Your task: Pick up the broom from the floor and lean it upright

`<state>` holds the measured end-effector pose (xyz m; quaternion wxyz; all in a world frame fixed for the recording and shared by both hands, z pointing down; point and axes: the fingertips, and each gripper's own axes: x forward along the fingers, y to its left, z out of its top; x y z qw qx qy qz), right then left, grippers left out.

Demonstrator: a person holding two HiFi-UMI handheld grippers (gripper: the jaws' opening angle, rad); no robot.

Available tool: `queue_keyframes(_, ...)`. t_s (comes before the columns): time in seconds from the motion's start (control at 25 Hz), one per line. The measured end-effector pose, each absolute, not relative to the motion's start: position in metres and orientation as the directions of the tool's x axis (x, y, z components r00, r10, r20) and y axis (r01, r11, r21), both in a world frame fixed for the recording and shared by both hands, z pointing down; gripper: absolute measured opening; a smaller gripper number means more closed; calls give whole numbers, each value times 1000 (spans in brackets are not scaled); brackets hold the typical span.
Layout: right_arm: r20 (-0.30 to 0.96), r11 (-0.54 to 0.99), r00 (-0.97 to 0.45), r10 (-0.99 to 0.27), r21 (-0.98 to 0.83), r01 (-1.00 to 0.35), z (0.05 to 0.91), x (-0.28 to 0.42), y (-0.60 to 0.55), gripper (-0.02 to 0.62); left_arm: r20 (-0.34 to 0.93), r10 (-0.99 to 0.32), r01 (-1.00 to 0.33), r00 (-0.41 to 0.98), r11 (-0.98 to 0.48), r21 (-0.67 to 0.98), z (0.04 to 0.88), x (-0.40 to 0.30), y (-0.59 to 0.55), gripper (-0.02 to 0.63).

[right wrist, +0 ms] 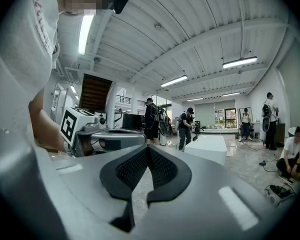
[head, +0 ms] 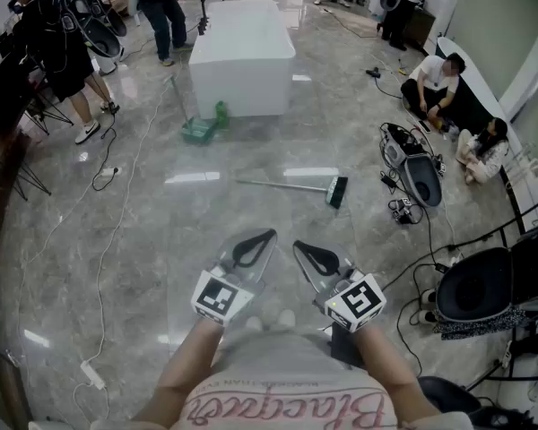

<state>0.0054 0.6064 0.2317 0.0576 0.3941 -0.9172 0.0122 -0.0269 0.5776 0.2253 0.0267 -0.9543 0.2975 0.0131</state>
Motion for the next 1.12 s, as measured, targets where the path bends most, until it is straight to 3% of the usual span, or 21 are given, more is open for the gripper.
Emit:
queue_keyframes(0.72, 83, 658, -657, -749, -24, -753, 232, 19, 593, 2, -28, -584, -584, 812, -811, -38, 225, -25, 567, 0)
queue_keyframes(1.12, 113, 678, -676, -728, -27, -735, 240, 44, 573, 2, -19, -663, -664, 748, -748, -19, 234, -21, 546, 0)
